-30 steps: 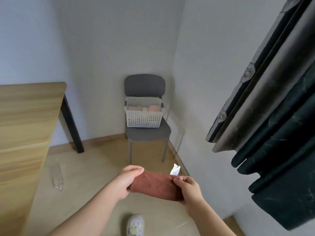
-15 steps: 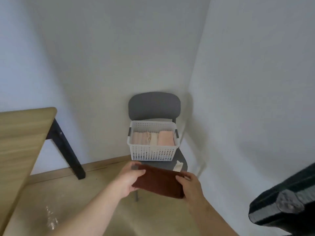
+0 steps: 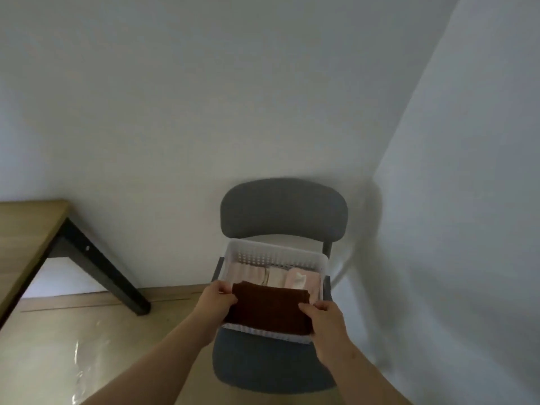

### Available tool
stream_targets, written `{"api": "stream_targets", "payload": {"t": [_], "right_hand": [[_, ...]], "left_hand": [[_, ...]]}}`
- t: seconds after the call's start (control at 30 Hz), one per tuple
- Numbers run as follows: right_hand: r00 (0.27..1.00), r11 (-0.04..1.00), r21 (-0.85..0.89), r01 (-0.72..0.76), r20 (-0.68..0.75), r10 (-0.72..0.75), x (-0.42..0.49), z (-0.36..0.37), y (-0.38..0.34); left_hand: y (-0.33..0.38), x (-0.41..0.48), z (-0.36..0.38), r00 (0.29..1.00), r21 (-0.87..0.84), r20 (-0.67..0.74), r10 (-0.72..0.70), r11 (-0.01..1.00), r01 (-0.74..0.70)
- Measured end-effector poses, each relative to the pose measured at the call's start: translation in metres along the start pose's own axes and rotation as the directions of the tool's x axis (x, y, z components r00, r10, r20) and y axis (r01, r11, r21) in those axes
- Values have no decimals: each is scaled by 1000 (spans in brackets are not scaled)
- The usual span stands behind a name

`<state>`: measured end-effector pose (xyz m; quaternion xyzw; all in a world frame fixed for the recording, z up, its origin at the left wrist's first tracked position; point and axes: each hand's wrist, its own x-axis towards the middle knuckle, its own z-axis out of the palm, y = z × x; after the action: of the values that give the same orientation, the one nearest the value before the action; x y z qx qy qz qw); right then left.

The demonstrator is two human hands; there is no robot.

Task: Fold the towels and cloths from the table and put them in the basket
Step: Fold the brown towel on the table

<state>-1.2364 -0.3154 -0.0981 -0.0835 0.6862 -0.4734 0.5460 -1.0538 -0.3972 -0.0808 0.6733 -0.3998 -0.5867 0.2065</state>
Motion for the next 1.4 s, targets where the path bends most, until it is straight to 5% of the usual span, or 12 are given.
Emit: {"api": "stream_targets", "payload": {"t": [0.53, 0.67, 0.8, 0.93, 1.17, 1.4], "right_hand": [[967, 962, -148, -231, 75, 244, 177, 70, -13], [962, 944, -219, -247, 61, 266, 204, 82, 1], [967, 860, -476, -184, 70, 245, 207, 86, 9], [976, 811, -568, -142, 56, 210, 204, 89, 7], [986, 865, -476, -157, -20, 168, 173, 81, -13], [996, 907, -413, -77, 9, 89, 85, 70, -43]], "left_hand": [[-5, 208, 41, 993, 427, 114, -18, 904, -33], [-18, 227, 43, 987, 675, 163, -3, 729, -109], [-20, 228, 49, 978, 843, 198, -63, 519, -137], [-16, 218, 54, 973, 885, 202, -109, 447, -133], [11, 187, 42, 984, 764, 175, 40, 625, -161], [28, 99, 17, 989, 428, 115, 91, 894, -132]]}}
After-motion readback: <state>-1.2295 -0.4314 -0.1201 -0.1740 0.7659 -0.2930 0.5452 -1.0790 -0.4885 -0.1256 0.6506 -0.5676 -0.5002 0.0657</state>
